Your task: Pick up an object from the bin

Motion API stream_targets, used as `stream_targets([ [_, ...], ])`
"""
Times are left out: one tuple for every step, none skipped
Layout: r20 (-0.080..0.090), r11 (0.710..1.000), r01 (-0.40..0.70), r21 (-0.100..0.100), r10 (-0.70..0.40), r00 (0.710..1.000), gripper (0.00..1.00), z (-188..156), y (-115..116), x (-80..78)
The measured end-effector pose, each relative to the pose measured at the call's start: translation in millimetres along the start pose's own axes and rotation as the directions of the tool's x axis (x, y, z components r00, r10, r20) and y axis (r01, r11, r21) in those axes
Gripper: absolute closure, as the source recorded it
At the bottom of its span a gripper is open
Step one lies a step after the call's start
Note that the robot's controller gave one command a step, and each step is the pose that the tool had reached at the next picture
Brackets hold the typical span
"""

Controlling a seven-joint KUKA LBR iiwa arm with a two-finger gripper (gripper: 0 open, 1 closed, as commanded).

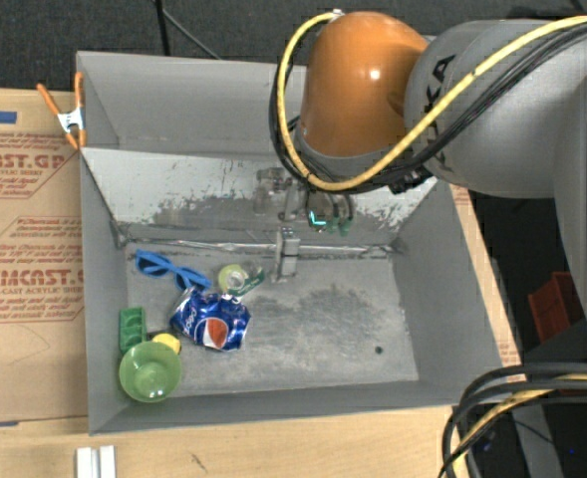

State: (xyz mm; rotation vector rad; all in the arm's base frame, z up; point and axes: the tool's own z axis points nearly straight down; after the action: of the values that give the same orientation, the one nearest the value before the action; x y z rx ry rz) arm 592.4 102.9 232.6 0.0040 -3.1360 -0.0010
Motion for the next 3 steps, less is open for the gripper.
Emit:
stream_targets([
  [0.000, 0.994, -0.113, -0.002, 0.113, 0.994, 0.00, 166.0, 62.9, 30.1],
  [0.007, 0.967, -0.253, -0.003, 0.253, 0.967, 0.00, 132.5, 69.1, 39.1],
  [0.005, 0.931, -0.365, -0.001, 0.365, 0.931, 0.00, 133.6, 51.4, 43.0],
])
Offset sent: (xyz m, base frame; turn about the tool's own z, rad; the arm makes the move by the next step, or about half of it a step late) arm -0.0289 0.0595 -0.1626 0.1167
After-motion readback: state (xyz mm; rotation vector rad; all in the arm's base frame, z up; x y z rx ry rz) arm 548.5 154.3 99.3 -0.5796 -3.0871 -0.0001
